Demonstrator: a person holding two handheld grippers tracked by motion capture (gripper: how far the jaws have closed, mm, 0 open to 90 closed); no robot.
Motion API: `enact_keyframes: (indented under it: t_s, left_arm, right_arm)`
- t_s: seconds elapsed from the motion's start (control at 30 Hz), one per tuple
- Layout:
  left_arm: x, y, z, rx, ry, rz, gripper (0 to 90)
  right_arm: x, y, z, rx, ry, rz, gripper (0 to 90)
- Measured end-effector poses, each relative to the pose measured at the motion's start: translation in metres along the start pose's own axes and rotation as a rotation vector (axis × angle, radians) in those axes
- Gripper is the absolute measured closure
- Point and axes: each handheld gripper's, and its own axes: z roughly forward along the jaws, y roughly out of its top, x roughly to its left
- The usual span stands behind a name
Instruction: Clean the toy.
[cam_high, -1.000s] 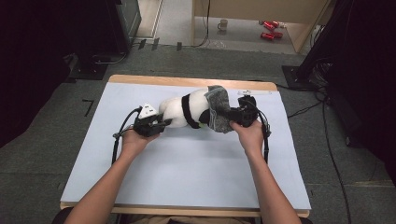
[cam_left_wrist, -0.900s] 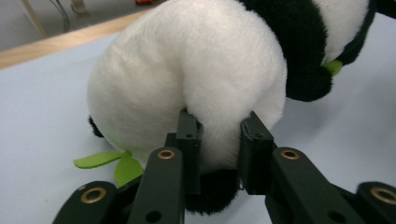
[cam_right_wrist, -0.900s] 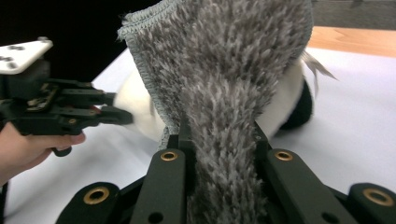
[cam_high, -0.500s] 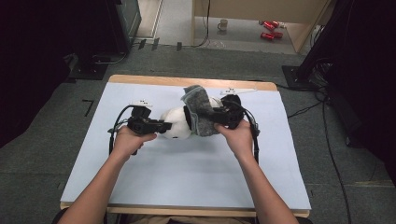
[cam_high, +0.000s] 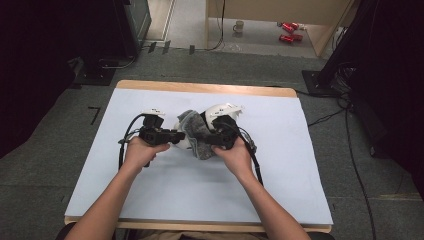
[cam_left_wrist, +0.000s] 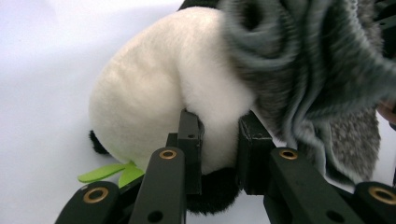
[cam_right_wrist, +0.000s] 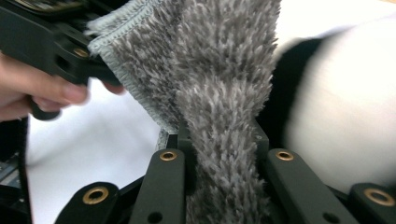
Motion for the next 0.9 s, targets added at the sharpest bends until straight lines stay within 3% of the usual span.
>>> enact_keyframes:
  t_s: [0.13, 0.47, 0.8, 0.9]
  left_arm:
    - [0.003, 0.0, 0.0, -0.007, -0.014, -0.015, 74.8]
    - [0.011, 0.002, 0.0, -0.027, -0.025, -0.024, 74.4]
    - [0.015, 0.004, 0.0, -0.037, -0.027, -0.044, 73.9]
    - [0.018, 0.004, -0.001, -0.042, -0.029, -0.056, 73.6]
  right_arm:
    - [-0.011, -0.002, -0.007, 0.023, 0.004, 0.017, 77.0]
    - [-0.019, 0.0, -0.018, 0.055, -0.001, 0.01, 77.6]
    - [-0.033, 0.002, -0.041, 0.027, 0.002, 0.046, 77.6]
    - [-0.039, 0.004, -0.055, -0.001, -0.036, 0.055, 77.5]
